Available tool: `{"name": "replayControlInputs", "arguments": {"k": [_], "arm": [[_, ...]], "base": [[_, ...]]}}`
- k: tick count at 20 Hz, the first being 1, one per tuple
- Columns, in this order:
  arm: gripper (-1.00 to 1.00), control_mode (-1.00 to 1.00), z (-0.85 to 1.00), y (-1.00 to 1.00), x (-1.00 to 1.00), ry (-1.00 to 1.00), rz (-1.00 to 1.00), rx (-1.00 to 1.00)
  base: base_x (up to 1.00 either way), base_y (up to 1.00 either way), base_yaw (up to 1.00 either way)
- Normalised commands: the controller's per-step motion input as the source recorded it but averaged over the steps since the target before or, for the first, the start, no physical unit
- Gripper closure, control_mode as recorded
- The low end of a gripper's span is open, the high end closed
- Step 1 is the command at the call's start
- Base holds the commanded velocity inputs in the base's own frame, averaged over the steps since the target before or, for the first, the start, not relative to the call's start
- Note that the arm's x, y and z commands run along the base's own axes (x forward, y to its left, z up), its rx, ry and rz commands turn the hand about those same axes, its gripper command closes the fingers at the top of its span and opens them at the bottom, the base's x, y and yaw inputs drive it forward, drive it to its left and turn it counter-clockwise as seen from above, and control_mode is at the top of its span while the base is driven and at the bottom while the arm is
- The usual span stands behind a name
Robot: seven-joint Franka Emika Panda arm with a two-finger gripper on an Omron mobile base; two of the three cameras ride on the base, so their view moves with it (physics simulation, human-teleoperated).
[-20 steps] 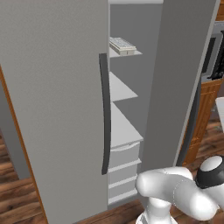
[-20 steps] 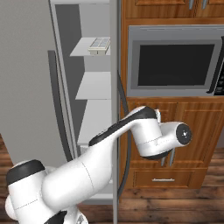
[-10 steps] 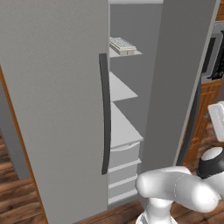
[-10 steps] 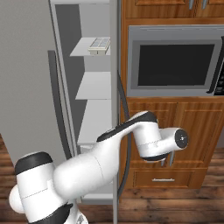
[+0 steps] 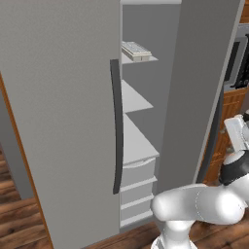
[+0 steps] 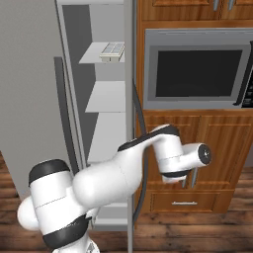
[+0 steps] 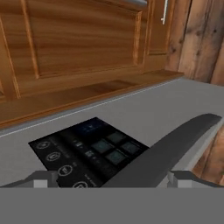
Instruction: The ice cube tray has been filled with water. Take the tray and place it in the freezer to make ice. Close the freezer door after placing the tray.
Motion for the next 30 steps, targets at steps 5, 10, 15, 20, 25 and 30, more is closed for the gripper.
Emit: {"name": "replayControlInputs", "arguments": {"k": [5,10,15,20,25,30], "arm": [[-1.0,-1.0,-0.38,0.0,0.02,-0.05,0.08,0.13],[-1.0,-1.0,-0.45,0.0,0.0,-0.13,0.09,0.17],[-1.0,-1.0,-0.24,0.0,0.0,-0.09,0.1,0.16],[-1.0,-1.0,-0.06,0.0,0.07,-0.01,0.12,0.12],[-1.0,-1.0,-0.06,0.0,0.25,0.0,0.13,0.05],[-1.0,-1.0,-0.12,0.0,0.35,0.0,0.11,0.0]], "base": [[0.0,0.0,0.0],[0.0,0.0,0.0],[0.0,0.0,0.0],[0.0,0.0,0.0],[0.0,0.0,0.0],[0.0,0.0,0.0]]}}
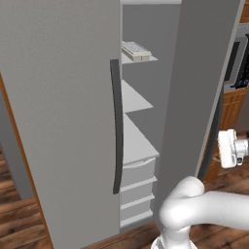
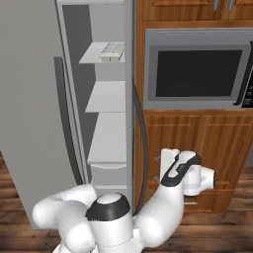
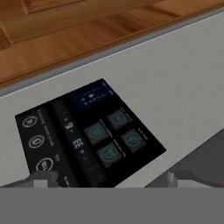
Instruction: The ice cube tray has been filled with water. Take the tray and place it in the freezer to make ice. Close the freezer door after placing the tray.
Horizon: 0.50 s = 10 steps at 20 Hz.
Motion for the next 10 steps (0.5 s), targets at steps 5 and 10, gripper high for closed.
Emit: {"name": "replayControlInputs", "arguments": {"k": [5,10], "arm": [[-1.0,-1.0,-0.11,0.0,0.37,0.0,0.08,0.0],[-1.0,-1.0,-0.12,0.0,0.44,0.0,0.08,0.0]], "base": [[0.0,0.0,0.0],[0.0,0.0,0.0]]}}
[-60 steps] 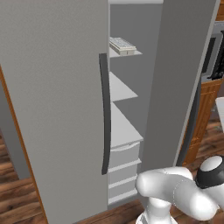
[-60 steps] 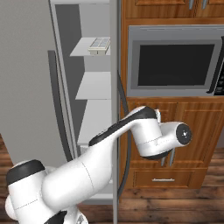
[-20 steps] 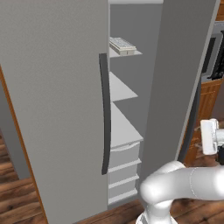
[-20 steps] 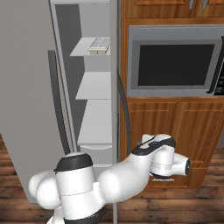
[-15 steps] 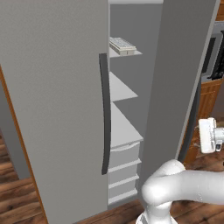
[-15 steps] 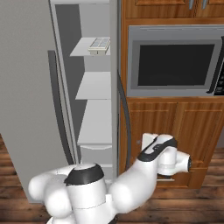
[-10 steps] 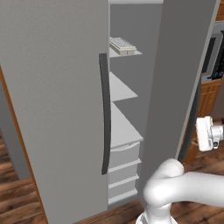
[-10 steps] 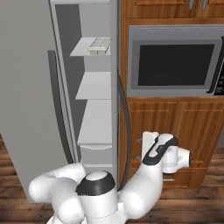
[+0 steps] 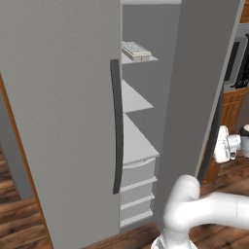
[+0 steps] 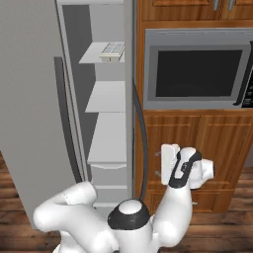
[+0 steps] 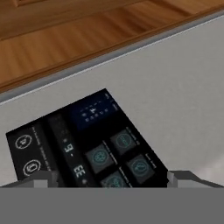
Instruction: The ice cube tray has been filled with water. Take the tray and place it in the freezer to make ice. Close the freezer door after placing the tray.
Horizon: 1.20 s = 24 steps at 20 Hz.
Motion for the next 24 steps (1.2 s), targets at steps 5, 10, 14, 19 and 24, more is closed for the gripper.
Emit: {"name": "replayControlInputs", "arguments": {"k": [5,10,14,19,24], "arm": [[-1.0,-1.0,-0.16,0.0,0.53,0.0,0.09,0.02],[-1.0,-1.0,-0.25,-0.02,0.58,0.0,0.09,0.02],[-1.0,-1.0,-0.36,0.0,0.17,0.0,0.09,0.0],[-1.0,-1.0,-0.31,0.0,-0.13,0.0,0.1,0.03],[-1.0,-1.0,-0.2,0.1,-0.39,0.0,0.09,0.05]], "base": [[0.0,0.0,0.0],[0.0,0.0,0.0],[0.0,0.0,0.0],[0.0,0.0,0.0],[0.0,0.0,0.0]]}}
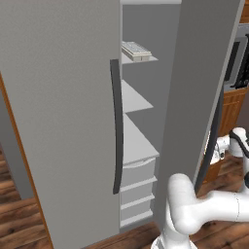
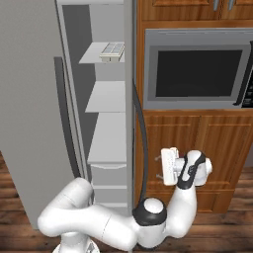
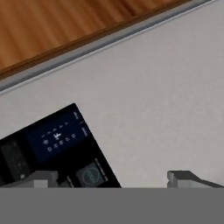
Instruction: The ice cube tray has been filled with water. Take the tray and place it in the freezer to make ice. Close the freezer door after placing the tray.
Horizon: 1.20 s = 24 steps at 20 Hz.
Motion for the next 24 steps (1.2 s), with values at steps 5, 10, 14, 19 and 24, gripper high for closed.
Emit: {"name": "replayControlInputs", "arguments": {"k": [5,10,14,19,24], "arm": [[-1.0,-1.0,-0.17,0.35,-0.29,-0.03,0.07,0.05],[-1.0,-1.0,-0.23,0.59,-0.32,-0.07,0.07,0.02],[-1.0,-1.0,-0.17,0.69,-0.44,-0.1,0.08,0.0],[-1.0,-1.0,-0.02,0.74,-0.41,-0.13,0.06,0.0],[-1.0,-1.0,0.0,0.77,-0.26,-0.27,0.0,0.01]], "base": [[0.0,0.0,0.0],[0.0,0.0,0.0],[0.0,0.0,0.0],[0.0,0.0,0.0],[0.0,0.0,0.0]]}}
